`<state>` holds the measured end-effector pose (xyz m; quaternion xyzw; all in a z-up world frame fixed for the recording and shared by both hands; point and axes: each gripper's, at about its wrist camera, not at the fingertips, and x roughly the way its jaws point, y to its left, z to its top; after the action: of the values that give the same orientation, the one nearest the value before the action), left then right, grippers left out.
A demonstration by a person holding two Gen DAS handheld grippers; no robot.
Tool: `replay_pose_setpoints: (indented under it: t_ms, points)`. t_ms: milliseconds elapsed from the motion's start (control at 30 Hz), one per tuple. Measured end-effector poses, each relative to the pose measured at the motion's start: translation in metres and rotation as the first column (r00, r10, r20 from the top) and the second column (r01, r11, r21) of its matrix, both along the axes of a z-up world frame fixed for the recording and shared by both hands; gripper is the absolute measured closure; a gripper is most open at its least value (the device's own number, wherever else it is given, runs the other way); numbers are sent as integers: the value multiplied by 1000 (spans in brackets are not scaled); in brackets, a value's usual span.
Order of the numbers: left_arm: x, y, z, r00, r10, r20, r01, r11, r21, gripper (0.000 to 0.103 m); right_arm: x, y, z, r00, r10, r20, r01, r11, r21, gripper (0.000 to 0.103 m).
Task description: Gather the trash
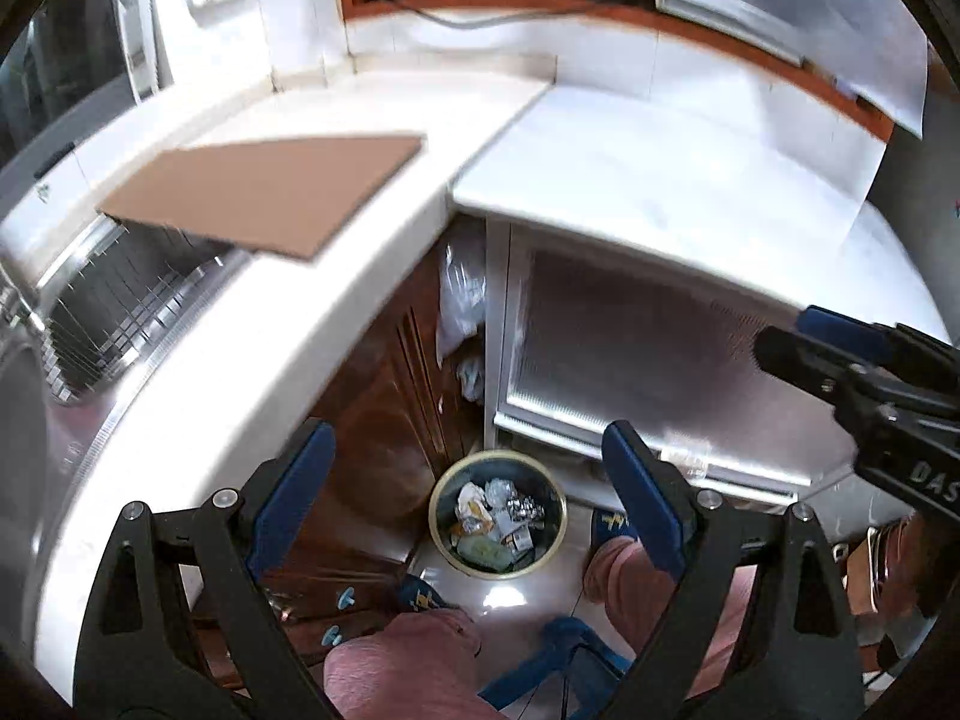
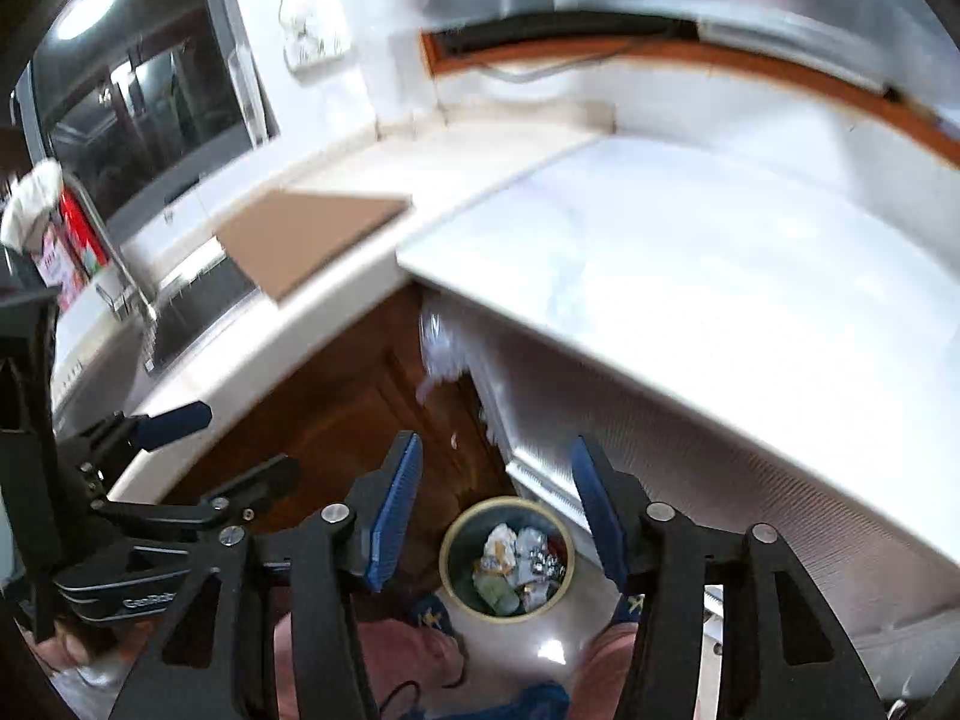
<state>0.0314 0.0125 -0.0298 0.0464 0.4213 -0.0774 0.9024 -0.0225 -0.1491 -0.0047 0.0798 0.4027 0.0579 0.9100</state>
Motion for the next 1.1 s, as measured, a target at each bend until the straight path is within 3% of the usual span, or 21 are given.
replay_pose_setpoints:
  t_ms: [300, 500, 1100]
  points:
    - [-12, -1, 76, 992, 43, 115, -41, 999, -23, 14, -26, -3, 86, 993, -28, 110, 28, 1000, 2, 32]
    - [-15, 0, 102, 989, 62, 138, -57, 998, -39, 14, -39, 1, 129, 988, -11, 152, 12, 1000, -8, 31]
    - [-7, -15, 106, 989, 35, 143, -29, 999, -43, 14, -30, 3, 120, 986, -9, 166, 15, 999, -31, 29]
